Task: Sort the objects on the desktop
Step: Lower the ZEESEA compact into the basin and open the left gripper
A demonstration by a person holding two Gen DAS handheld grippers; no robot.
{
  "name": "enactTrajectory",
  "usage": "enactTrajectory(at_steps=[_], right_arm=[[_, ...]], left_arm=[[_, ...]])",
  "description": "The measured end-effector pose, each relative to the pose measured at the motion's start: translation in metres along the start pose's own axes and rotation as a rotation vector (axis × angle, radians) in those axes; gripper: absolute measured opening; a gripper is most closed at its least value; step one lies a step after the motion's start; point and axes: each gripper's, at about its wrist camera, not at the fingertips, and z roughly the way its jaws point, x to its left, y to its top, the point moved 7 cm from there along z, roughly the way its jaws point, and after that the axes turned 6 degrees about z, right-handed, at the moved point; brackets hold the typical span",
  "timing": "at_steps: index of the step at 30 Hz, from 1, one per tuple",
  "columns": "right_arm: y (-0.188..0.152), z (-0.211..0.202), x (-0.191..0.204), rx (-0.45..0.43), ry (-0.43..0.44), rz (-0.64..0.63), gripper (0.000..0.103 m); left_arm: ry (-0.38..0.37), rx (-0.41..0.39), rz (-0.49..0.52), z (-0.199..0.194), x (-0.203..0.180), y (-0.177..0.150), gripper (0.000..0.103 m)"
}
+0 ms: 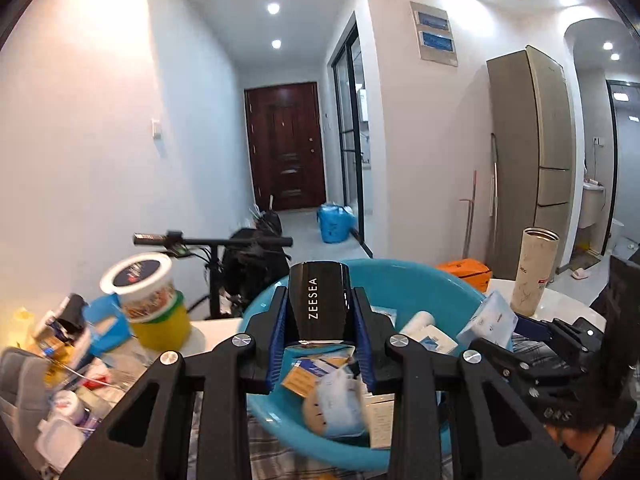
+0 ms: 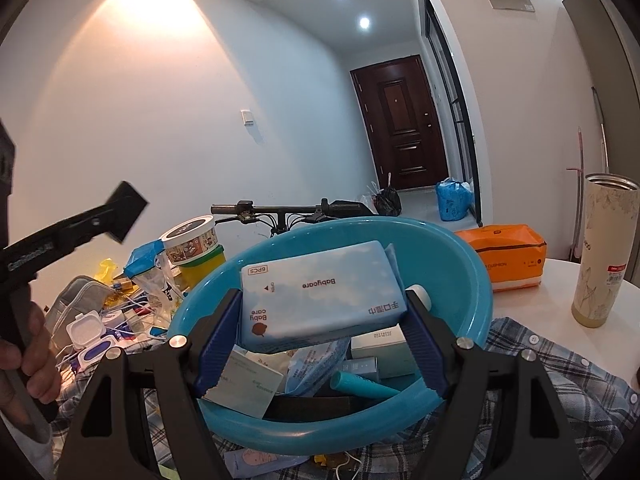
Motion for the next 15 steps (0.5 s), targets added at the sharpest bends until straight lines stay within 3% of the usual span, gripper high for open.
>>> enactTrajectory(at_steps=[5,15], right_arm=[[0.001,-0.003,0.003,-0.007,0.007,-0.006,0.077],[0.003,-0.005,0.005,-0.004,0.010,-0.003,0.077]], left_arm=[[-0.004,0.038,0.035,0.024,-0.009,-0.016,0.032],[-0.034,0.110,0.009,0.053,-0.011,-0.045,0.032]])
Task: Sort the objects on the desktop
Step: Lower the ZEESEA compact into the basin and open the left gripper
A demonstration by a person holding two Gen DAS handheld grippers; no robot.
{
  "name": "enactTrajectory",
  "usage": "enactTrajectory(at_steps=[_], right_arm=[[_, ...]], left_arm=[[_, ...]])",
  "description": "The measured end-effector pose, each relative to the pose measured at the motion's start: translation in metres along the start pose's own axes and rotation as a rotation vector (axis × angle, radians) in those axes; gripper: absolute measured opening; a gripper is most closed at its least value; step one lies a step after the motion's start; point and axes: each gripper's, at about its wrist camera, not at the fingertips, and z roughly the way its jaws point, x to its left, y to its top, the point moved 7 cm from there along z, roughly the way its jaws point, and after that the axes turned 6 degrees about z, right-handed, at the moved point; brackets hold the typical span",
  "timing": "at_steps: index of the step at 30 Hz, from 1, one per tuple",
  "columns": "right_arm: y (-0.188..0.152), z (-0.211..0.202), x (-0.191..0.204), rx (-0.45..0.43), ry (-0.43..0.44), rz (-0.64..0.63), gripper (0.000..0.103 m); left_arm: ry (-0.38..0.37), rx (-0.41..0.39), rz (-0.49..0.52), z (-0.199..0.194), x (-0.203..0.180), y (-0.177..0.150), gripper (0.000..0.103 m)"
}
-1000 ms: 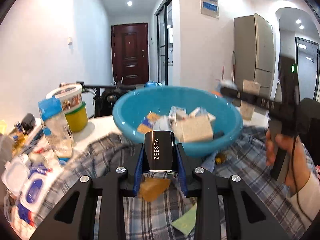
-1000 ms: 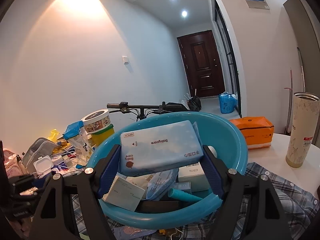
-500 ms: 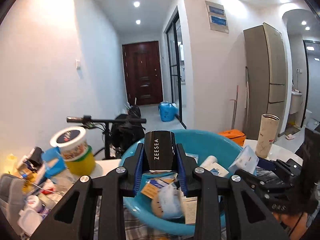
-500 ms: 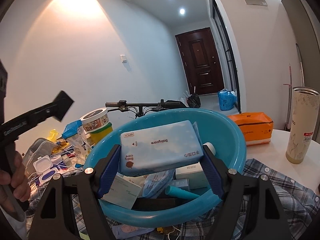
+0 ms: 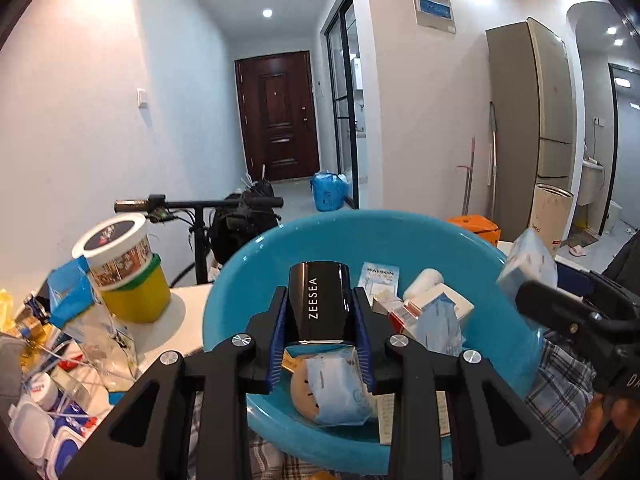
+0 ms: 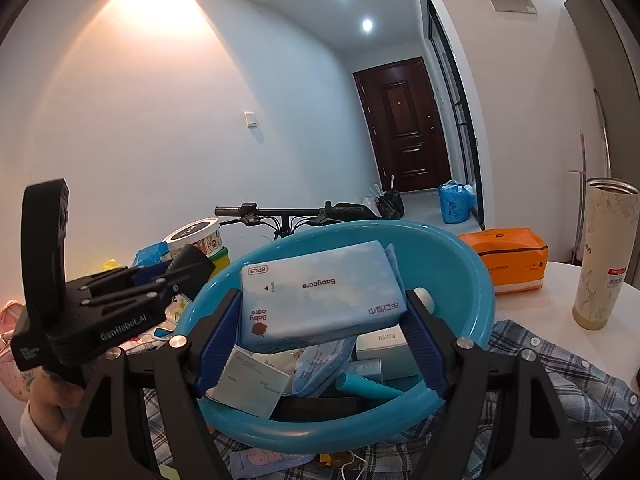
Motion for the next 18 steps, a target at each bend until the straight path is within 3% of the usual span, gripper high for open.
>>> enactTrajectory(at_steps=[18], right_arm=[[-0.0016,0.0020,-0.0017,0.012,-0.027,-0.012,0.077]], left_arm=[[-0.018,0.003,-0.008,-0.0053,-0.0035,-0.0052,0.032]])
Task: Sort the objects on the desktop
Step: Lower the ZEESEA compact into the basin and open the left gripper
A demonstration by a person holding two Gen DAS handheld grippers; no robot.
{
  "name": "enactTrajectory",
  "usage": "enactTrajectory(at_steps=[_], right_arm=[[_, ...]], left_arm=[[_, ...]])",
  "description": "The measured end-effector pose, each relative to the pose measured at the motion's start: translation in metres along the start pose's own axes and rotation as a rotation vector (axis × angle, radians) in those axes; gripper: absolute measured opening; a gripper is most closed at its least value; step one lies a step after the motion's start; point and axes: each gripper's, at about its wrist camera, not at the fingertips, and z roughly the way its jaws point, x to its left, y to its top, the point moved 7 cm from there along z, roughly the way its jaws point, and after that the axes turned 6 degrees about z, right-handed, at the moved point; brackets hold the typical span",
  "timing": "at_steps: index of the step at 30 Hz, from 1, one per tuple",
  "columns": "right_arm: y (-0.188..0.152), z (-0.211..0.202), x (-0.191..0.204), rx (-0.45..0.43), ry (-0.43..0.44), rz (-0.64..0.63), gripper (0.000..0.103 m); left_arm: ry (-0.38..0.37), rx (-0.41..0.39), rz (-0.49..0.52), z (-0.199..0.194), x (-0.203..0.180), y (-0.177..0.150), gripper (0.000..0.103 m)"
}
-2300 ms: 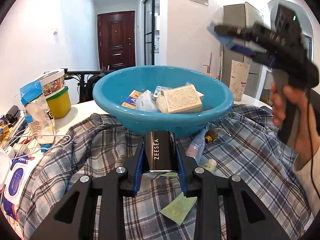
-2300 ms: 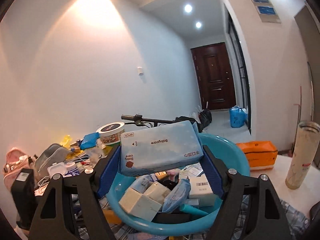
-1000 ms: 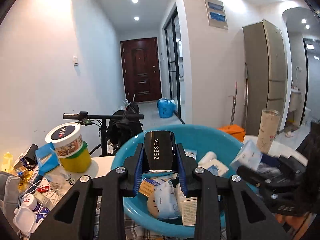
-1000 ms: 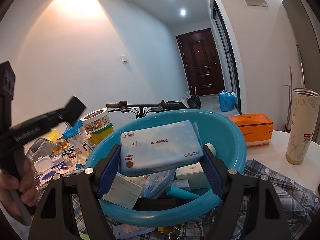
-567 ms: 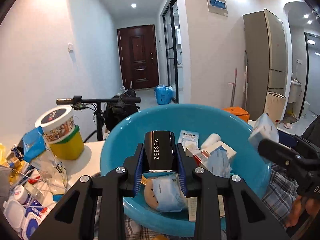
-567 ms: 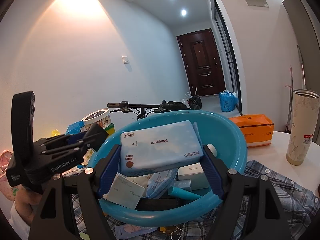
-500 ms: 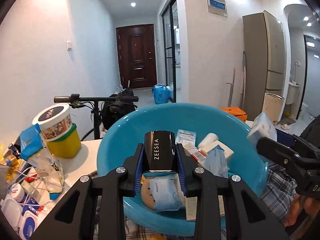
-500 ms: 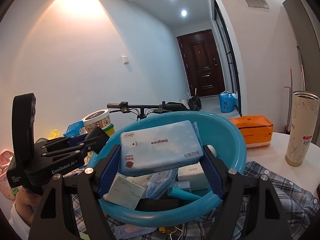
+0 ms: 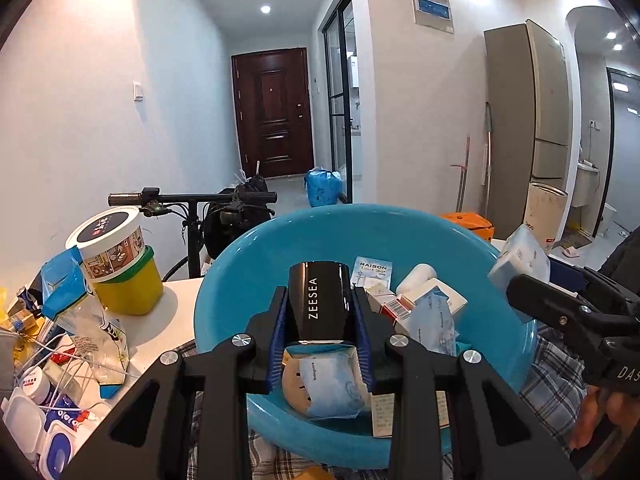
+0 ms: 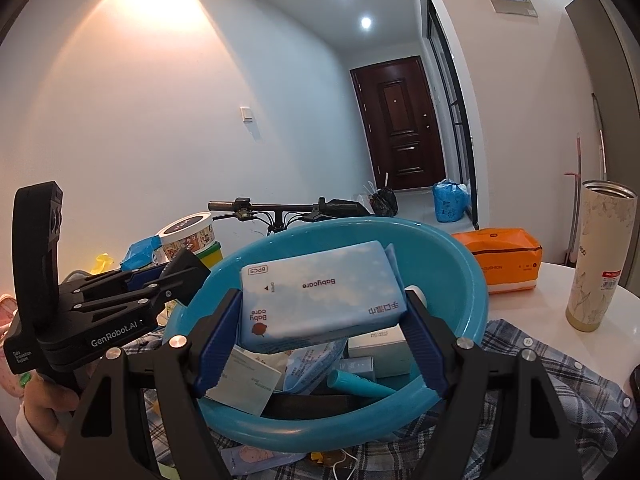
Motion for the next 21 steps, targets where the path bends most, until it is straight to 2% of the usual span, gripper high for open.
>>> enactTrajectory(at_steps=[21], right_arm=[[-0.0032,0.0026,0.0065,0.004,0.001,-0.034,0.077]], left_arm=[[0.015,-0.015,-0.006,-0.0026,0.0043,0.0030,0.032]])
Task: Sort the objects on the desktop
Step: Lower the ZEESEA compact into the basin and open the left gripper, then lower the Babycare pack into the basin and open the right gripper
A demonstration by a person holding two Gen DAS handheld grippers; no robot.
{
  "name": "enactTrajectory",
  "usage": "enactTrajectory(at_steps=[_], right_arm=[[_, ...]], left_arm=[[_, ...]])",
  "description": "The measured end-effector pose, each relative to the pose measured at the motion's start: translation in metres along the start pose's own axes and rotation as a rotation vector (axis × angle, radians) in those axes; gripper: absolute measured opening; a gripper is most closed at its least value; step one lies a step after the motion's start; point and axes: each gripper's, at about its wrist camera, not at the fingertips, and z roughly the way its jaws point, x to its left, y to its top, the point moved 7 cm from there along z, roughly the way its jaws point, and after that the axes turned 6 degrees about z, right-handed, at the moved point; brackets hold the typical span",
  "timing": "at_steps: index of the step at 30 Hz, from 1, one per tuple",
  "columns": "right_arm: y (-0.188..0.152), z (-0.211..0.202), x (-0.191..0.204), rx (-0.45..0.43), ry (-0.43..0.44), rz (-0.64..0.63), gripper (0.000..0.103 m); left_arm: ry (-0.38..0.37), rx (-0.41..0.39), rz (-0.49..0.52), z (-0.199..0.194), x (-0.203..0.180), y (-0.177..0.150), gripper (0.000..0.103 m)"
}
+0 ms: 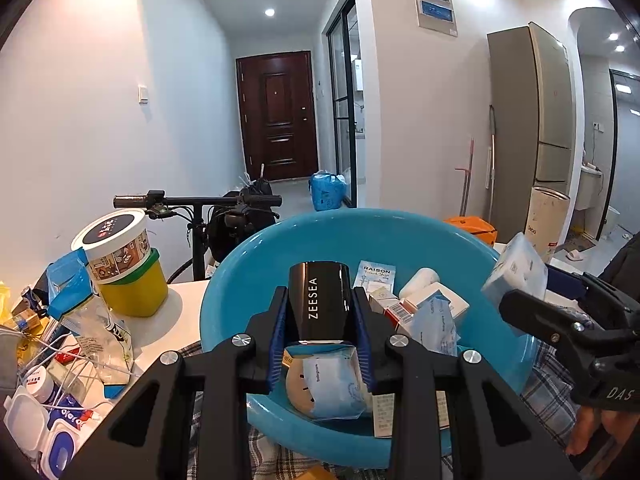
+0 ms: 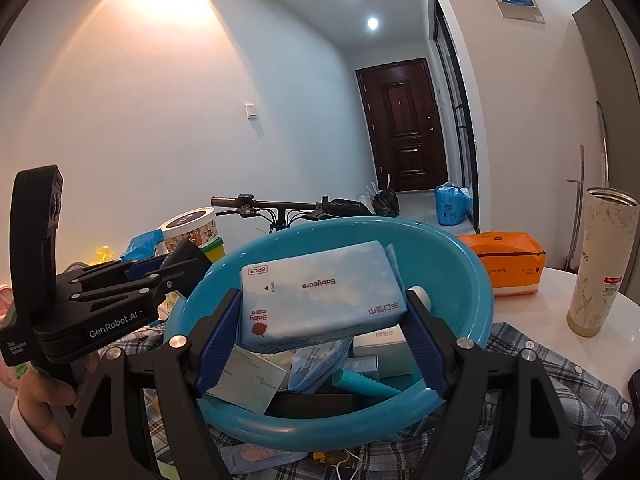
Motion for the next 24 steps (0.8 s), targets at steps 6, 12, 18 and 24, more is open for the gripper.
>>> enactTrajectory(at_steps=[6,12,18,24], right_arm=[[0.000,0.000,0.001,-0.002,-0.001,-0.005,0.077],[0.001,-0.002,-0.001,-0.006,-0.004,0.003,0.077],[0.002,-0.003,-0.001,-0.009,-0.006,0.005,0.077],[0.000,-0.002,-0.001,-0.001,-0.008,0.001,0.077]], left_arm=[[-0.003,0.010,0.005,0.001,-0.001,-0.002,0.032],[0.075,-0.025,-0.004,-0.007,0.005,0.002,0.103],[0.069,-0.037,0.012,-0.011,0.005,0.005,0.103],[0.087,-0.014,0.043,-0.008,-0.003,0.002,0.103]])
